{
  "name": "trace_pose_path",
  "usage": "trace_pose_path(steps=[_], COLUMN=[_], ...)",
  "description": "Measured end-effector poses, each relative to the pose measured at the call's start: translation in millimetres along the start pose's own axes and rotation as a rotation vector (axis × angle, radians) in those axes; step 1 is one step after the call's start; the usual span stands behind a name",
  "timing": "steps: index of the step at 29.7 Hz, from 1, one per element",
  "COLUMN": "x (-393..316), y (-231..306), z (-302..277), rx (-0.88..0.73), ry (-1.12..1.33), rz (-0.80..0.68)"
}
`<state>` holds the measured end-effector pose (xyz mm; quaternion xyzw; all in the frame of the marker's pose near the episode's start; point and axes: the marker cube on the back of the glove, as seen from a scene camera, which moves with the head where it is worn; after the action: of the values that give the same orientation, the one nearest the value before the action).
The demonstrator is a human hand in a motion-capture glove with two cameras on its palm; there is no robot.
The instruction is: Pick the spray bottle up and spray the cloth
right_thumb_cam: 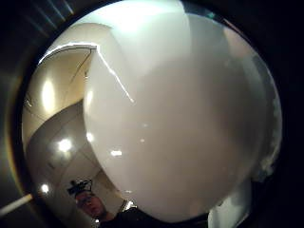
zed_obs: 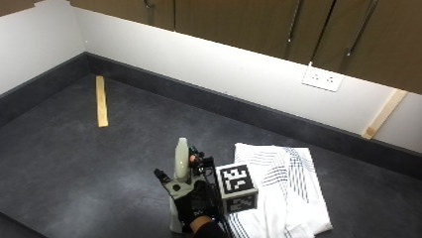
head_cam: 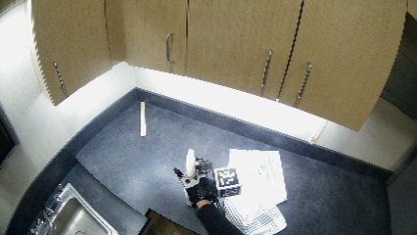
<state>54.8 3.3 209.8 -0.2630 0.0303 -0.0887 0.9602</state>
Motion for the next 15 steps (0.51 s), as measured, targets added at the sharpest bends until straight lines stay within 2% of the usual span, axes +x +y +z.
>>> trace_pose_path(steps=[5,10,15], x=[-2,-12,-49], y=[5,24,59], z=[4,9,-3], rx=[-0.038,-0.093,-0.096], ry=[0.022,0.025,-0.099], rz=[-0.016,-0.104,-0.19])
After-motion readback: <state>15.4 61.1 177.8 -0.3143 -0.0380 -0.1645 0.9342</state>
